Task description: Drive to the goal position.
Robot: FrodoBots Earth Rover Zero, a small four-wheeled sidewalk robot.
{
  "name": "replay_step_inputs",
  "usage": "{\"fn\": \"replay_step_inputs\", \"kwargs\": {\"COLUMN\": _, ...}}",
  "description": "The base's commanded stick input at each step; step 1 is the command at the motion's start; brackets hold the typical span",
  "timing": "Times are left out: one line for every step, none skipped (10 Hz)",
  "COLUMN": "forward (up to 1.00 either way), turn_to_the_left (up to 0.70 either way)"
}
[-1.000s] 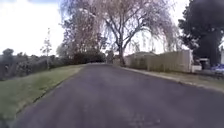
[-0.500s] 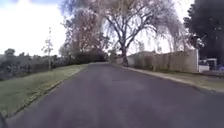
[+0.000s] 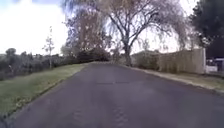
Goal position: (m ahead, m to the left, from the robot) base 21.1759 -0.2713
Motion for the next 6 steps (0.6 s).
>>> {"fn": "replay_step_inputs", "kwargs": {"forward": 0.85, "turn_to_the_left": 0.00}}
{"fn": "replay_step_inputs", "kwargs": {"forward": 0.85, "turn_to_the_left": 0.00}}
{"fn": "replay_step_inputs", "kwargs": {"forward": 0.85, "turn_to_the_left": 0.00}}
{"fn": "replay_step_inputs", "kwargs": {"forward": 0.85, "turn_to_the_left": 0.00}}
{"fn": "replay_step_inputs", "kwargs": {"forward": 0.85, "turn_to_the_left": 0.00}}
{"fn": "replay_step_inputs", "kwargs": {"forward": 0.85, "turn_to_the_left": 0.00}}
